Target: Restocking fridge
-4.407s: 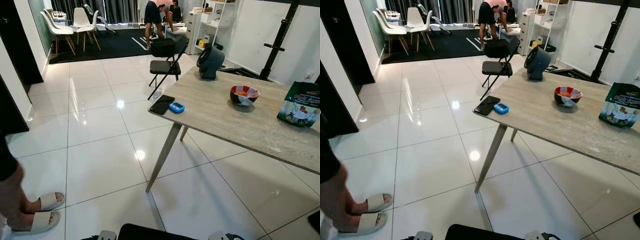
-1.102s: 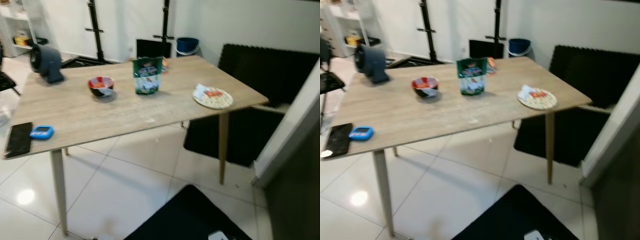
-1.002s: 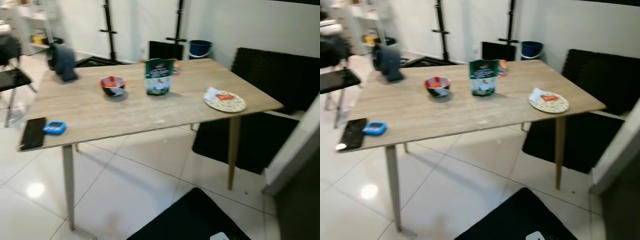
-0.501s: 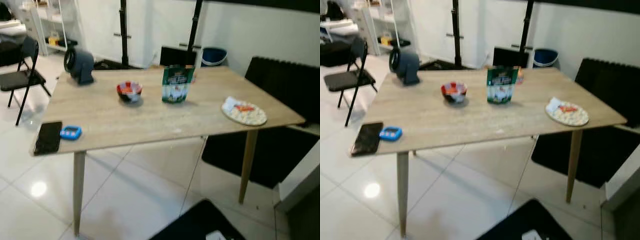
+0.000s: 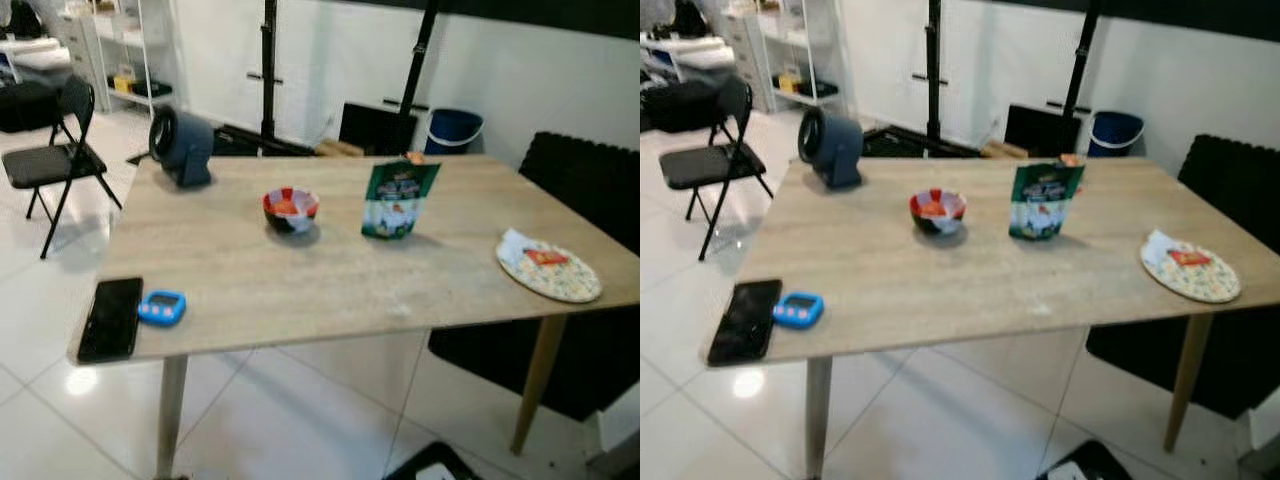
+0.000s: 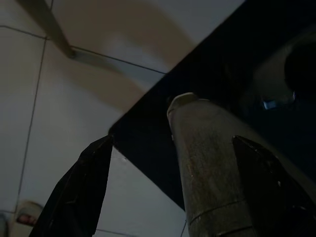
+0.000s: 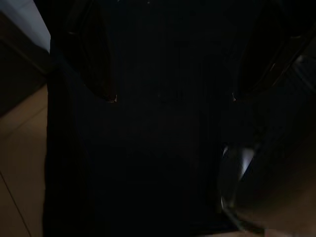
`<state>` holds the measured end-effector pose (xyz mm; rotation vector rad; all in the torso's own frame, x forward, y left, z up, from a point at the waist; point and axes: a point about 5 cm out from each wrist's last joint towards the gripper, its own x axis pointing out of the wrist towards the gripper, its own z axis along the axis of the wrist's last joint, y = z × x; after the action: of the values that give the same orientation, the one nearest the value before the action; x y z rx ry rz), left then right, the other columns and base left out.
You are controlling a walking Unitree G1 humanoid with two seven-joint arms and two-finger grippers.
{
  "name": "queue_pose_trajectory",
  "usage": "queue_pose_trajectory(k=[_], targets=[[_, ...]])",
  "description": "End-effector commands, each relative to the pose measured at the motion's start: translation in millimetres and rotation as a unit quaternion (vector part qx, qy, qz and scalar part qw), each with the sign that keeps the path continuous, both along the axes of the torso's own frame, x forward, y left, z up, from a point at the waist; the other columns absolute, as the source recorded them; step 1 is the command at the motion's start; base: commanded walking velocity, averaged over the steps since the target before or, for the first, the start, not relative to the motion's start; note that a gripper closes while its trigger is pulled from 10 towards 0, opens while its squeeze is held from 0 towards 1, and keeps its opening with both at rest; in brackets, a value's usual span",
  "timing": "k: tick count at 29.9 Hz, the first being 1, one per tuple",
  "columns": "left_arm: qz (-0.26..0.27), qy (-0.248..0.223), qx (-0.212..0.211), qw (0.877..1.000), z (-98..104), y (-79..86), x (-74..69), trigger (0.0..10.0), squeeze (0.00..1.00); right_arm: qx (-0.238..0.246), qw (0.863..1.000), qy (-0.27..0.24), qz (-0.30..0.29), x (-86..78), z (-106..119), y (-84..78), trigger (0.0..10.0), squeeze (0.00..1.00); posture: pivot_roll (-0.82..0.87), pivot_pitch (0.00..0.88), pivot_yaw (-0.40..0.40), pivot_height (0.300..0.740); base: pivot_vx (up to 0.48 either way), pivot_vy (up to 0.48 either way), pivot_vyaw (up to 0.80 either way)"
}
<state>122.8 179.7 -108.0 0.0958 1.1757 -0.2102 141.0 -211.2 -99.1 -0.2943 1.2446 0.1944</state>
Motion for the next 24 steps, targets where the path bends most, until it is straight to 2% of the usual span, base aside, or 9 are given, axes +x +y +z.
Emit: queue_pose_trajectory(k=[1, 9, 14, 18, 24], targets=[[0.01, 0.02, -0.001, 1.0, -2.9, -0.7, -8.3, 10.0, 0.0, -0.003, 1.0, -0.005, -0.006, 3.0, 1.6, -3.1, 10.0, 0.0, -0.06, 0.0, -0.03, 0.74, 0.0, 0.0, 0.0], [-0.003, 0.021, -0.004, 1.0, -2.5, -0.1, -8.0, 10.0, 0.0, -0.002, 1.0, -0.006, -0.008, 2.6, 1.4, -2.8, 10.0, 0.0, -0.06, 0.0, -0.03, 0.74, 0.0, 0.0, 0.0], [0.001, 0.023, -0.005, 1.0, -3.4, 1.2, -12.2, 10.0, 0.0, -0.002, 1.0, -0.006, -0.009, 2.3, 1.3, -2.8, 10.0, 0.0, -0.06, 0.0, -0.03, 0.74, 0.0, -0.415, 0.0], [-0.001, 0.028, -0.011, 1.0, -5.5, -6.9, -16.8, 10.0, 0.0, -0.001, 1.0, -0.006, -0.009, 2.1, 1.2, -2.7, 10.0, 0.0, -0.06, 0.0, -0.031, 0.74, 0.0, -0.438, 0.0], [-0.001, 0.027, -0.01, 1.0, -5.3, -8.9, -15.0, 10.0, 0.0, -0.001, 1.0, -0.005, -0.009, 2.1, 1.2, -2.7, 10.0, 0.0, -0.06, 0.0, -0.031, 0.74, 0.0, -0.428, 0.0]])
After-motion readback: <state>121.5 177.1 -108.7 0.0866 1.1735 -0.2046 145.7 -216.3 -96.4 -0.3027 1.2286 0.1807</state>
